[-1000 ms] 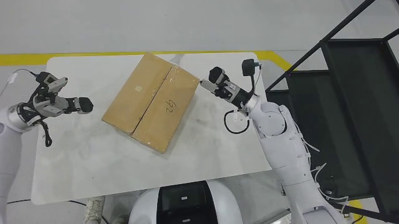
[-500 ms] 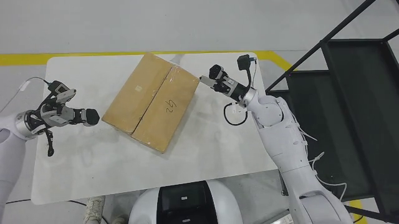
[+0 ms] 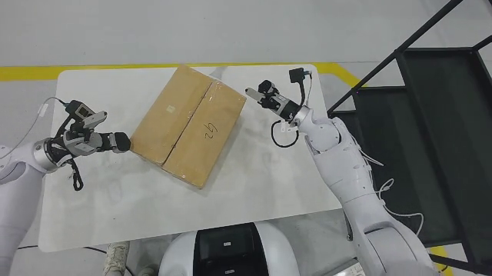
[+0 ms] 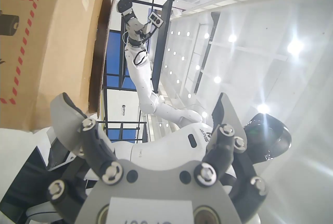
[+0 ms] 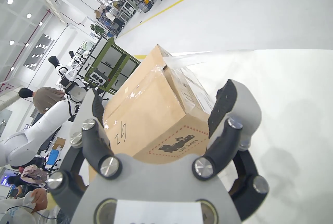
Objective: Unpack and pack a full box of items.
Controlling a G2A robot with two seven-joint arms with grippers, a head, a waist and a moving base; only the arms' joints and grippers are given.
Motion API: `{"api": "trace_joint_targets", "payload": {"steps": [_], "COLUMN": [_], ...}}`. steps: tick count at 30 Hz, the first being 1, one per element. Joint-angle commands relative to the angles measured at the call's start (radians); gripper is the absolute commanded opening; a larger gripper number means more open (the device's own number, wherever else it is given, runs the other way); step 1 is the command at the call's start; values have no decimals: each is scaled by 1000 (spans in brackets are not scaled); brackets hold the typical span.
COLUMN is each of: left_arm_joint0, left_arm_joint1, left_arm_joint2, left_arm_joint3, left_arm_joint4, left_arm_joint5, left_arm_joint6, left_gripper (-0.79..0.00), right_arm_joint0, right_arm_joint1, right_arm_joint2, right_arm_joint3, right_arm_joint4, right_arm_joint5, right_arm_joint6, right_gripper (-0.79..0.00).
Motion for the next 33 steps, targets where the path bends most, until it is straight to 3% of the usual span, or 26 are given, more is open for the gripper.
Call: {"api": "trace_joint_targets", "payload": {"steps": [1,5,25,33], "left_arm_joint0": [0,0,0,0], "left_arm_joint1": [0,0,0,0], "left_arm_joint2": [0,0,0,0], "left_arm_joint3": [0,0,0,0], "left_arm_joint4": [2,2,2,2], "left_arm_joint5": [0,0,0,0], "left_arm_joint6": [0,0,0,0], "left_gripper": [0,0,0,0], "right_arm_joint0": [10,30,30,59], "right_arm_joint1": [-2,-4,-4,-12], "right_arm_joint2": [-13,-42,-42,-81], "right_arm_joint3": [20,51,51,74], "right_arm_joint4": [2,-2,-2,-5], "right_arm_joint5": [-13,-66,-66,-17], "right_arm_joint6": [-11,-3,-3,-27], "right_gripper": [0,0,0,0]}}
